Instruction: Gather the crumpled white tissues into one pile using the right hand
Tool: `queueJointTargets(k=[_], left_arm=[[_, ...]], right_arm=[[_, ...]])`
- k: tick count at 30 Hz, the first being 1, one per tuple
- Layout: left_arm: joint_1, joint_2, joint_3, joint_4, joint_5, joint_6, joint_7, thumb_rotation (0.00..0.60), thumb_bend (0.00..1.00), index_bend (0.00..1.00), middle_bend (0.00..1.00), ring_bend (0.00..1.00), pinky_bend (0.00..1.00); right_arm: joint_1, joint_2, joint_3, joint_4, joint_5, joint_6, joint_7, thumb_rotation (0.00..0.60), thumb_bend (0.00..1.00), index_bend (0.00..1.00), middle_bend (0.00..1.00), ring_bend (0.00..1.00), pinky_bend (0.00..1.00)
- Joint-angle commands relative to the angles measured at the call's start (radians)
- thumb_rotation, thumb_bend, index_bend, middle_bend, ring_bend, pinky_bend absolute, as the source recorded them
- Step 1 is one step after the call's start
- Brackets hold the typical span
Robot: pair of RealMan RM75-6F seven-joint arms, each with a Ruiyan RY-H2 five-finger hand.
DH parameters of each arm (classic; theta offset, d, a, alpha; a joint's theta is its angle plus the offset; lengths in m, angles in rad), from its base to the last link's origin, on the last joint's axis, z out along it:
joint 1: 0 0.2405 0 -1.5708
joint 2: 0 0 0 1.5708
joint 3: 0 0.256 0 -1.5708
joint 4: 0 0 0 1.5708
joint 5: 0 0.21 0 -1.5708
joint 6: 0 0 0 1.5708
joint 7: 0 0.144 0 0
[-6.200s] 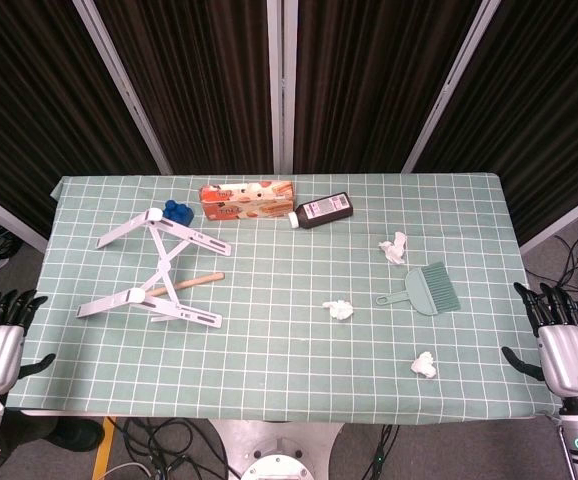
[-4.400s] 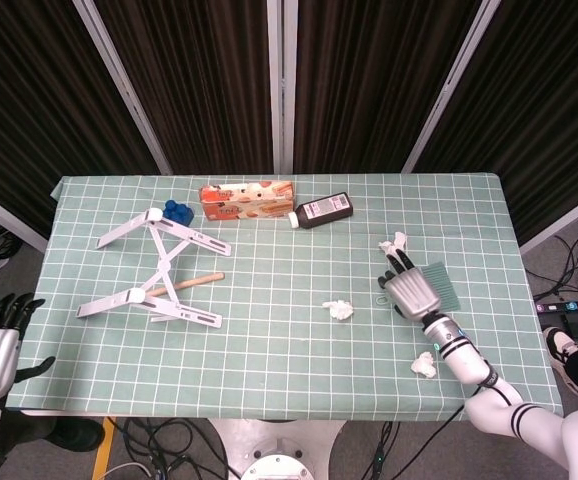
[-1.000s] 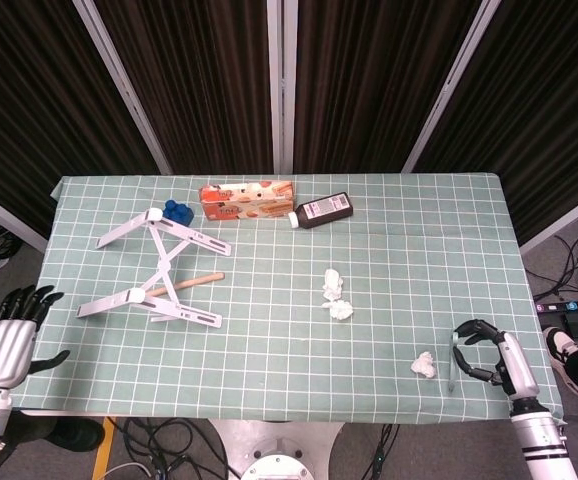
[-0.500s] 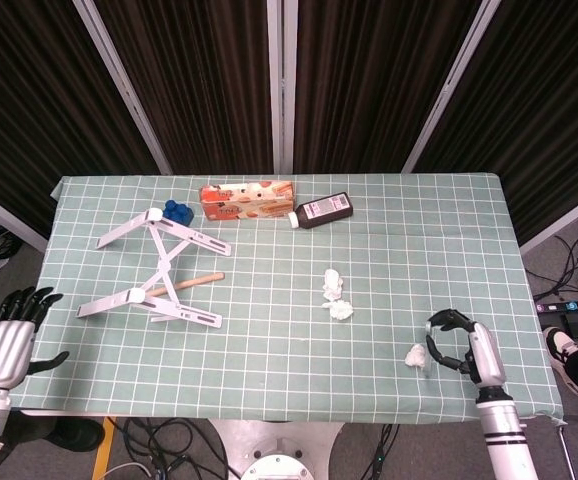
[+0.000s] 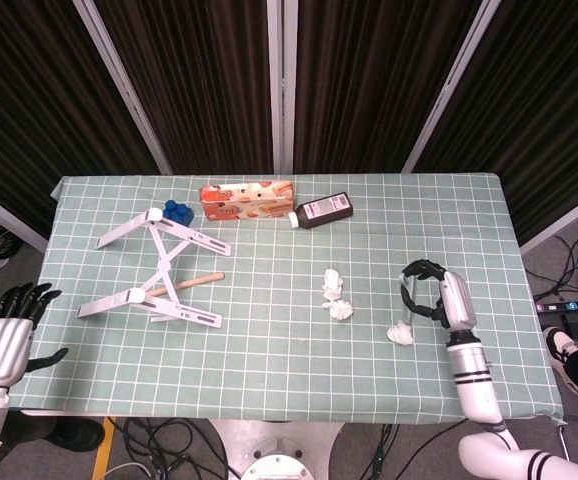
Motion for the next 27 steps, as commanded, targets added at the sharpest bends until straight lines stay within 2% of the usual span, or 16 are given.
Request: queueJointTargets(k=[1, 6, 11, 14, 19, 27], left_arm=[[0.0, 0.002, 0.0, -0.002, 0.0, 0.001, 0.001, 0.6, 0.0, 0.17, 0.11, 0.07, 0.1], [0.003, 0.005, -0.001, -0.004, 0.0, 0.009, -0.001, 0.6, 0.0, 0.17, 0.11, 0.07, 0.1], [-0.001, -0.002, 0.001, 0.002, -0.002, 0.0, -0.001, 0.6, 0.0, 0.17, 0.11, 0.07, 0.1], [-0.004, -0.003, 0.0, 0.005, 0.0, -0.004, -0.003, 0.6, 0.0, 0.17, 0.11, 0.07, 0.1], [-0.01, -0.004, -0.001, 0.01, 0.007, -0.004, -0.011, 0.6, 0.0, 0.17, 0.11, 0.07, 0.1], [0.002, -0.001, 0.004, 0.007, -0.003, 0.003, -0.02, 0.6, 0.0, 0.17, 0.11, 0.07, 0.1]], right_arm=[[0.045, -0.028, 0.034, 0.033, -0.016, -0.032, 0.025, 0.6, 0.45, 0.67, 0.61, 0.37, 0.39], [0.014, 0.047, 0.014, -0.046, -0.072, 0.015, 0.033, 0.6, 0.46, 0.67, 0.61, 0.37, 0.39], [-0.062, 0.149, -0.057, -0.185, -0.102, 0.045, 0.058, 0.6, 0.46, 0.66, 0.61, 0.38, 0.39], [-0.092, 0.169, -0.092, -0.218, -0.113, 0.057, 0.056, 0.6, 0.46, 0.66, 0.61, 0.38, 0.39], [-0.08, 0.117, -0.099, -0.166, -0.097, 0.022, 0.047, 0.6, 0.45, 0.66, 0.61, 0.37, 0.39], [0.005, -0.029, -0.062, 0.025, -0.115, -0.031, 0.032, 0.6, 0.44, 0.66, 0.61, 0.38, 0.39]])
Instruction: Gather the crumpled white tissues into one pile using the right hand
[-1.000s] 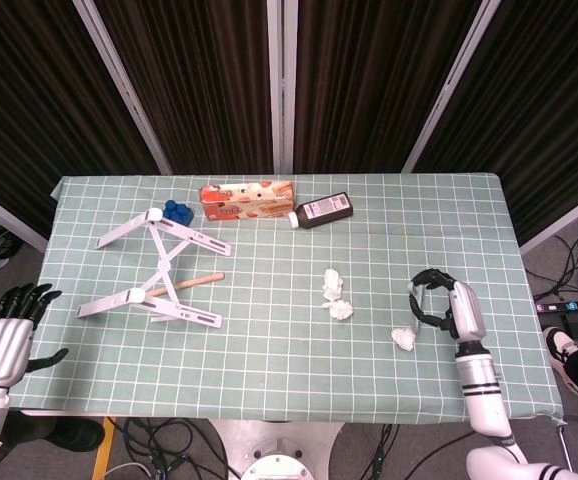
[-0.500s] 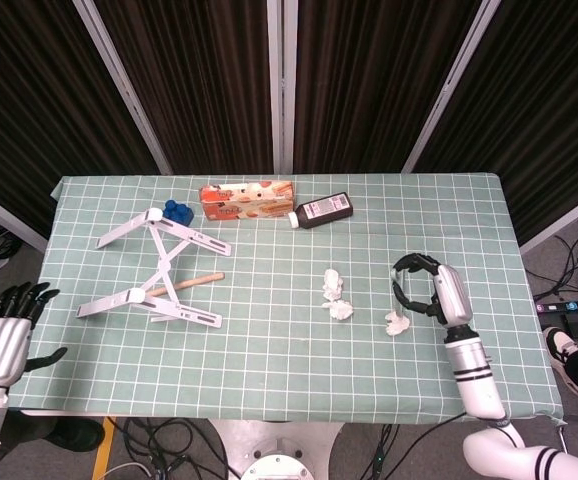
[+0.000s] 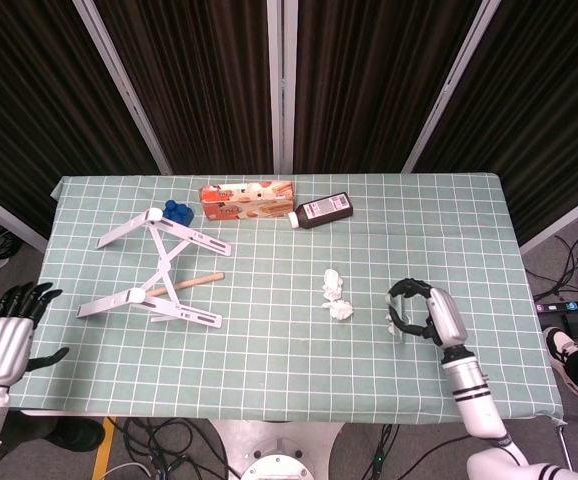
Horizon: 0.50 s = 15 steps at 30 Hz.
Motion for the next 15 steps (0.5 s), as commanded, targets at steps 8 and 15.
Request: queueJointTargets(k=[8, 15], left_arm=[[0.01, 0.006, 0.003, -0.014, -0.001, 0.014, 0.011, 0.6, 0.0, 0.17, 0.11, 0.07, 0.1], [0.012, 0.011, 0.001, -0.024, -0.006, 0.015, 0.017, 0.6, 0.0, 0.17, 0.11, 0.07, 0.1]], right_arm=[[0.133, -0.144, 0.047, 0.174, -0.083, -0.047, 0.119, 0.6, 0.43, 0.66, 0.61, 0.37, 0.38], [0.185, -0.182, 0.063, 0.206, -0.1, -0.061, 0.198, 0.6, 0.43, 0.66, 0.61, 0.38, 0.38]])
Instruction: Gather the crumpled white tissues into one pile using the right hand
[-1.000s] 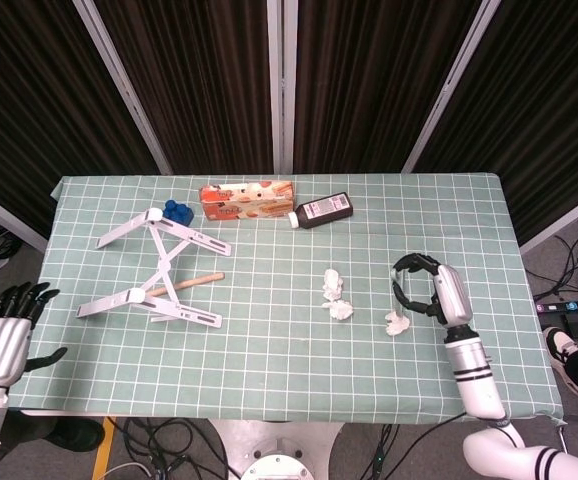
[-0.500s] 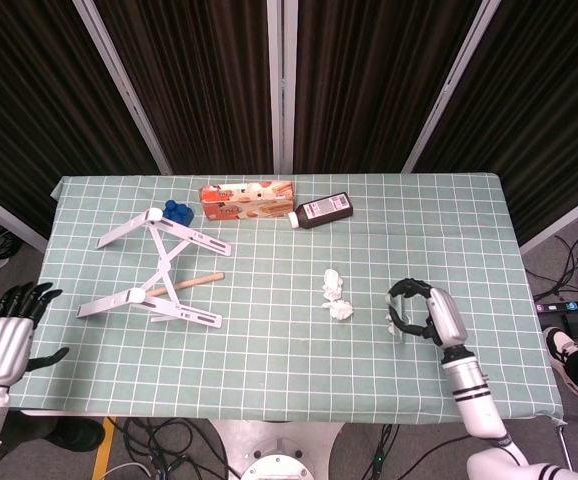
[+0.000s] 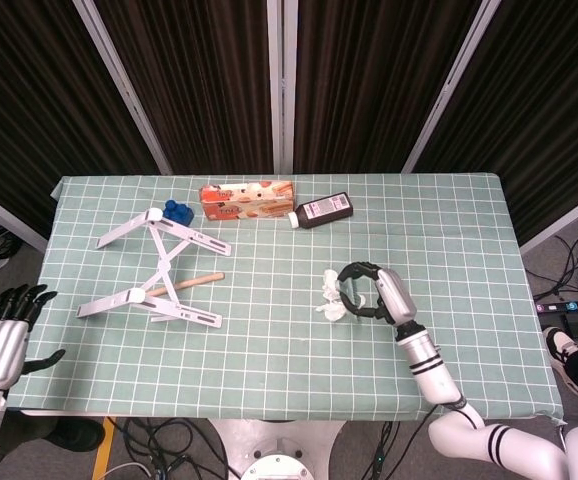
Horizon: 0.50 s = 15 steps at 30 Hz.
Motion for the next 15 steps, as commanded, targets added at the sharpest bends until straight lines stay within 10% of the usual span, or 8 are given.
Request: queueJointTargets(k=[1, 15], left_arm=[[0.001, 0.002, 0.0, -0.002, -0.001, 0.0, 0.002, 0.6, 0.0, 0.17, 0.11, 0.07, 0.1], [0.004, 0.008, 0.001, -0.009, 0.007, 0.008, 0.005, 0.6, 0.0, 0.17, 0.11, 0.07, 0.1]], right_arm=[[0.016, -0.01, 0.01, 0.004, -0.007, -0.001, 0.041, 0.6, 0.43, 0.66, 0.61, 0.38, 0.38], [-0.05, 0.2, -0.052, -0.094, -0.057, 0.073, -0.001, 0.6, 0.43, 0.66, 0.6, 0.38, 0.38]])
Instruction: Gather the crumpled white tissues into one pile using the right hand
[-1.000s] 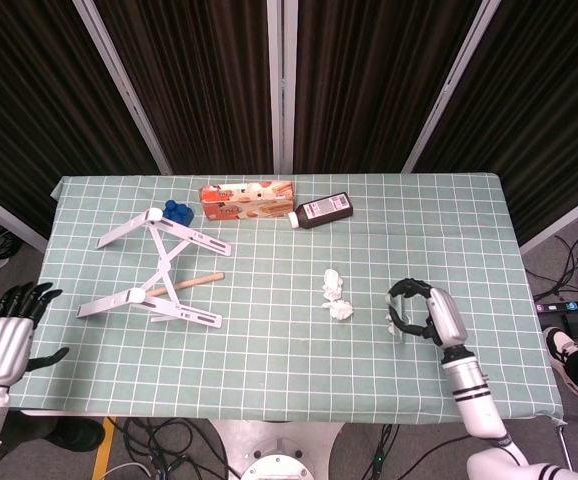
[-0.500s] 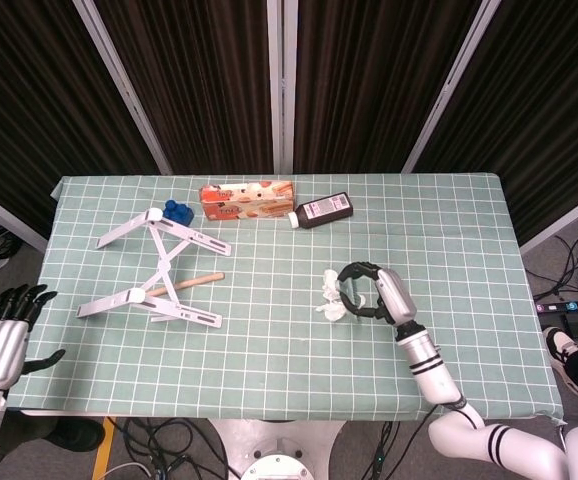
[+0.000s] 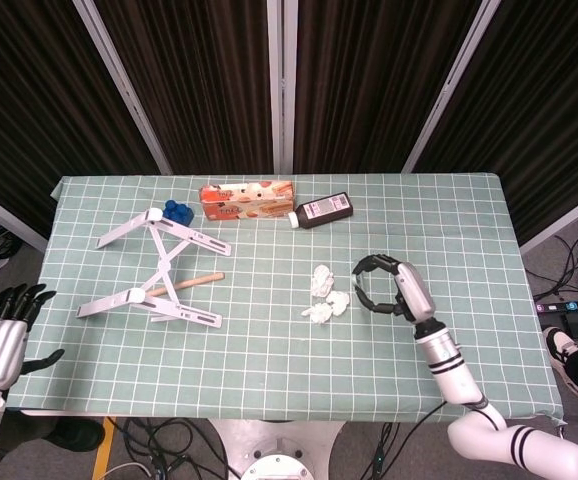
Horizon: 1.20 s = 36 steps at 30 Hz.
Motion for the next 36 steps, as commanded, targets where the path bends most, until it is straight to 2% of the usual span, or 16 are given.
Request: queueJointTargets(k=[1, 7, 13, 20, 22, 26, 28, 33, 36], left_arm=[[0.0, 0.001, 0.0, 0.0, -0.001, -0.001, -0.001, 0.6, 0.0, 0.17, 0.11, 0.07, 0.1], [-0.002, -0.003, 0.0, 0.002, 0.004, -0.001, -0.007, 0.6, 0.0, 0.17, 0.11, 0.07, 0.1], [0.001, -0.003, 0.005, 0.004, 0.006, -0.002, -0.017, 0.6, 0.0, 0.17, 0.11, 0.07, 0.1], [0.005, -0.007, 0.011, 0.011, 0.005, -0.007, -0.024, 0.6, 0.0, 0.17, 0.11, 0.07, 0.1], [0.004, -0.009, 0.01, 0.013, 0.004, -0.008, -0.025, 0.6, 0.0, 0.17, 0.11, 0.07, 0.1], [0.003, -0.017, 0.009, 0.024, 0.006, -0.008, -0.029, 0.6, 0.0, 0.17, 0.11, 0.07, 0.1], [0.001, -0.017, 0.009, 0.028, 0.008, -0.01, -0.032, 0.6, 0.0, 0.17, 0.11, 0.07, 0.1], [0.005, -0.024, 0.008, 0.043, 0.014, 0.003, -0.036, 0.6, 0.0, 0.17, 0.11, 0.07, 0.1], [0.01, -0.041, 0.0, 0.063, 0.001, 0.017, 0.018, 0.6, 0.0, 0.17, 0.11, 0.07, 0.1]], right_arm=[[-0.019, 0.072, -0.037, -0.001, -0.017, -0.008, -0.097, 0.6, 0.43, 0.66, 0.6, 0.38, 0.38], [-0.02, 0.163, -0.088, 0.024, 0.022, -0.111, -0.396, 0.6, 0.43, 0.66, 0.59, 0.37, 0.35], [0.001, 0.147, -0.104, 0.044, 0.099, -0.209, -0.689, 0.6, 0.38, 0.65, 0.56, 0.32, 0.29], [0.016, 0.105, -0.096, 0.022, 0.214, -0.276, -0.884, 0.6, 0.33, 0.49, 0.44, 0.18, 0.18], [0.018, 0.105, -0.099, 0.01, 0.241, -0.296, -0.914, 0.6, 0.32, 0.4, 0.38, 0.13, 0.15], [0.017, 0.132, -0.101, -0.035, 0.297, -0.327, -0.951, 0.6, 0.28, 0.13, 0.19, 0.01, 0.05], [0.01, 0.146, -0.09, -0.049, 0.291, -0.302, -0.922, 0.6, 0.27, 0.06, 0.12, 0.0, 0.04], [-0.052, 0.231, -0.064, -0.117, 0.246, -0.179, -0.79, 0.6, 0.27, 0.05, 0.11, 0.0, 0.03], [-0.119, 0.296, -0.074, -0.166, 0.188, -0.067, -0.699, 0.6, 0.27, 0.04, 0.07, 0.0, 0.03]])
